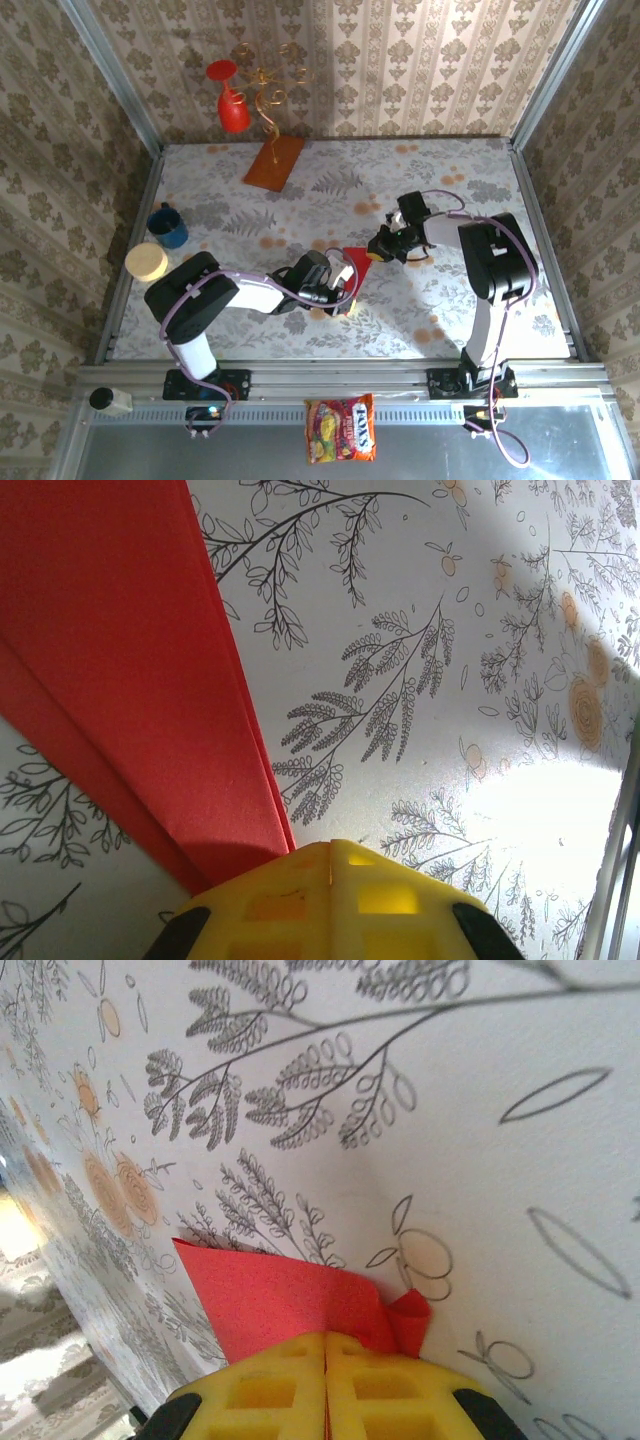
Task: Fold a paper plane with a square sheet of paper (pick it up from the middle)
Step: Fold the wing for the fifth time at the center of the table.
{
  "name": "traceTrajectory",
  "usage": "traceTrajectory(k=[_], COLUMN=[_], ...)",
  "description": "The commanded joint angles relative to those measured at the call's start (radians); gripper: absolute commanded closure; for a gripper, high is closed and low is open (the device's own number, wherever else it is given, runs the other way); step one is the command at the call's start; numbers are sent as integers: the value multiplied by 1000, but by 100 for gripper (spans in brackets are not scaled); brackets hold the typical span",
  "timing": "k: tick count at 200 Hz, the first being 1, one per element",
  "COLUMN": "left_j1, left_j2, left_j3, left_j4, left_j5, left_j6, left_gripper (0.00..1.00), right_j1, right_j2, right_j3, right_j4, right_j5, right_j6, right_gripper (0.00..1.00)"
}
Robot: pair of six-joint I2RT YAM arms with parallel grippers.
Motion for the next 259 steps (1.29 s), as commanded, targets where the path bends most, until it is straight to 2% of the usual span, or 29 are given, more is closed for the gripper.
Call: traceTrajectory(k=[1, 49, 109, 138, 179, 209, 246, 259], left_j1=[-9, -7, -6, 0, 6, 24, 43, 49], left_j2=[70, 60, 32, 18, -11, -61, -135, -159], left_j3=[-45, -46, -37, -19, -6, 22, 73, 84], left_j4=[-169, -179, -200, -223, -233, -238, -287, -296], left_j5=[-34, -33, -40, -38, -34, -12, -3, 3], left_j6=[24, 32, 40, 50, 36, 13, 7, 3], left_gripper=[100, 100, 100, 100, 100, 100, 100, 96], right_j1=[-78, -160, -159, -92, 65, 132, 133, 133], right_j2=[54, 37, -53, -200, -355, -308, -200, -167], right_j3=[40, 79, -1, -102, -194, -187, -163, -150], right_j4=[-21, -65, -11, 55, 101, 141, 180, 183], right_j5=[165, 172, 118, 97, 163, 169, 155, 156], right_j6=[-36, -43, -17, 28, 79, 98, 86, 80], right_gripper=[92, 91, 92, 91, 91, 92, 93, 93])
